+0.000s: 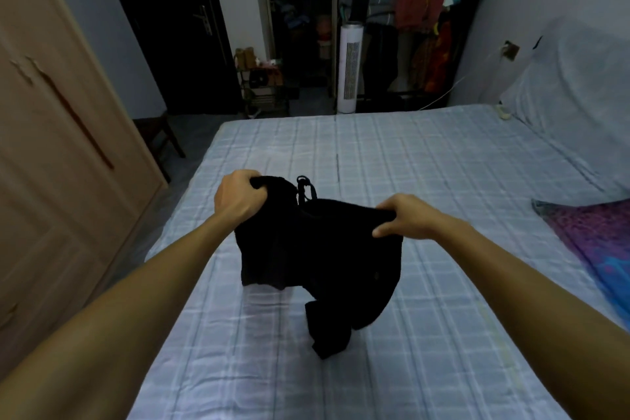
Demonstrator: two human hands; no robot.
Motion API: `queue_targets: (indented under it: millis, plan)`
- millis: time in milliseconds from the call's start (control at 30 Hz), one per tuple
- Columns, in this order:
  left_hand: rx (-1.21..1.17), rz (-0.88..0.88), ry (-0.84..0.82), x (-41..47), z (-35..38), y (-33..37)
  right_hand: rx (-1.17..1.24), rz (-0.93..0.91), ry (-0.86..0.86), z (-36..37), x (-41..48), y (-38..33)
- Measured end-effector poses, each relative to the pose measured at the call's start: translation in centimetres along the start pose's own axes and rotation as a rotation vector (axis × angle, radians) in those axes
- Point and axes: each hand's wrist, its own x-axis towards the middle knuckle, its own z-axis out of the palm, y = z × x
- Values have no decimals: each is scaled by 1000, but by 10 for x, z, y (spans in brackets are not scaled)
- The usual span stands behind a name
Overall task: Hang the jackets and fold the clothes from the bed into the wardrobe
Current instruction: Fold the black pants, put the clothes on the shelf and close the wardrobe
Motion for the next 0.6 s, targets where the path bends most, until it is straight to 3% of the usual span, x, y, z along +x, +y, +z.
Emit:
queue_targets:
  millis: [100,333,500,600]
  plan:
    - [31,17,-73,21,8,1,-59,64,-62,2,29,3]
    - [-17,-65,-129,113,34,-8,-103,183,142,-28,127,11]
    - [-48,-46,-12,226,26,22,-243,161,452,-122,215,-20]
    - [-155,-32,157,292,-9,64,-280,103,708,-200,253,-58]
